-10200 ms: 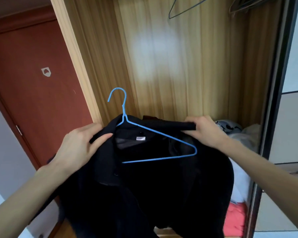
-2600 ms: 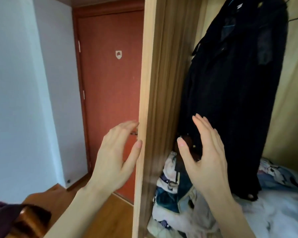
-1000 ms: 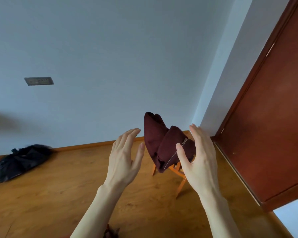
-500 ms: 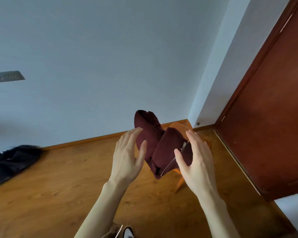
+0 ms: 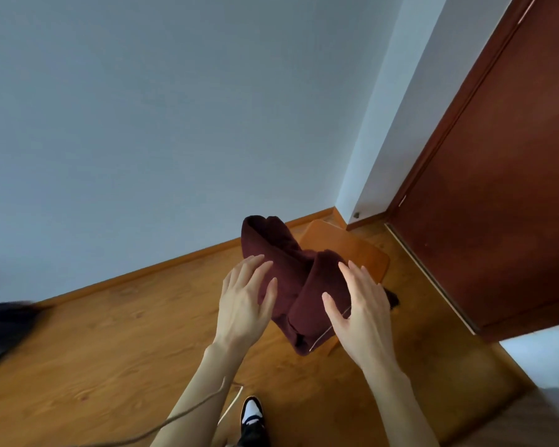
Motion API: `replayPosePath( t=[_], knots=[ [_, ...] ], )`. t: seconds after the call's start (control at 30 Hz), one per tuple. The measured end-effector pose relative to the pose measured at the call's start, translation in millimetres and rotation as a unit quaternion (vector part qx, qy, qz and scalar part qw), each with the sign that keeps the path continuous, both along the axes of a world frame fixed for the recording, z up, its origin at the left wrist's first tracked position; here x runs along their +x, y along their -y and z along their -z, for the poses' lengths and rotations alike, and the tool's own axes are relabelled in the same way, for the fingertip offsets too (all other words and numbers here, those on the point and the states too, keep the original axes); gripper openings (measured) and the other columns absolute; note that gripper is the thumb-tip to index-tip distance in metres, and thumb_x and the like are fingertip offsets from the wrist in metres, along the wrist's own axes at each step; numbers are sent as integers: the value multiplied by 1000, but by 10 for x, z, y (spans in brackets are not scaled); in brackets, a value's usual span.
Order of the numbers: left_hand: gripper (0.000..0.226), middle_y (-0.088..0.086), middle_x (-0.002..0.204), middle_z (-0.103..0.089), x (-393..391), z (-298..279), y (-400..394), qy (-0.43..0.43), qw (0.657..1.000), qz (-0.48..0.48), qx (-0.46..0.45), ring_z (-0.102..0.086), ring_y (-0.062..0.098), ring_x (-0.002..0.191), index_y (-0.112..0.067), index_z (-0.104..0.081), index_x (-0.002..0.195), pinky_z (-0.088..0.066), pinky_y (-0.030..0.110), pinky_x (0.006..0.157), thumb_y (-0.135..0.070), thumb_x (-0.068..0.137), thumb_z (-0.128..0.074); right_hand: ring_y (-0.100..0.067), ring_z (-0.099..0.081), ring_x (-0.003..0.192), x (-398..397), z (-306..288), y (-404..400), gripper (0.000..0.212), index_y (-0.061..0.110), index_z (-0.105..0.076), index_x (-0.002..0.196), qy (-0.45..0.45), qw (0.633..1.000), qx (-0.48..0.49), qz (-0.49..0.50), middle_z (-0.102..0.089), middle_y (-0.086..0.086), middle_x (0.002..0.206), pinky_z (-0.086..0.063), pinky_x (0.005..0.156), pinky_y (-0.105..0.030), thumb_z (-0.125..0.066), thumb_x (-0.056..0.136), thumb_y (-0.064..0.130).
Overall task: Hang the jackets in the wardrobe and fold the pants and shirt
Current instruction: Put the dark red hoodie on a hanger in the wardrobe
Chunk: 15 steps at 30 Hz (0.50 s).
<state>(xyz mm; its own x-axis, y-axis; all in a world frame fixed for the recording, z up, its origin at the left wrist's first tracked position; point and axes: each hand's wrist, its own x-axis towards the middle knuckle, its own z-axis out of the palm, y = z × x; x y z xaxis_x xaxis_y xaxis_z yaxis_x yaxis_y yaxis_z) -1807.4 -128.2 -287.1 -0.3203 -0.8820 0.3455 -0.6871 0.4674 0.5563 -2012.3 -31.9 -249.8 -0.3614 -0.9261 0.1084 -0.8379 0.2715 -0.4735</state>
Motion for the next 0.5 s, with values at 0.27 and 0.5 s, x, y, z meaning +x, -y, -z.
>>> replayPosePath(
  t=[0.27, 0.5],
  knots=[
    [43, 0, 152, -53, 98, 486, 486, 86, 994, 48, 54, -45, 23, 144, -20, -58, 144, -43, 50, 115, -36, 105, -59, -23, -13, 161, 150, 460, 296, 68, 30, -28, 164, 21, 990, 119, 75, -24, 1, 172, -25, 126, -56, -50, 104, 54],
    [59, 5, 166, -35, -18, 685, 607, 169, 975, 86, 114, -31, 27, 154, -20, -41, 158, -35, 49, 122, -40, 105, -56, -23, -7, 161, 170, 753, 253, 73, 32, -20, 165, -4, 983, 167, 69, -8, 1, 175, -35, 123, -49, -54, 104, 51]
  ],
)
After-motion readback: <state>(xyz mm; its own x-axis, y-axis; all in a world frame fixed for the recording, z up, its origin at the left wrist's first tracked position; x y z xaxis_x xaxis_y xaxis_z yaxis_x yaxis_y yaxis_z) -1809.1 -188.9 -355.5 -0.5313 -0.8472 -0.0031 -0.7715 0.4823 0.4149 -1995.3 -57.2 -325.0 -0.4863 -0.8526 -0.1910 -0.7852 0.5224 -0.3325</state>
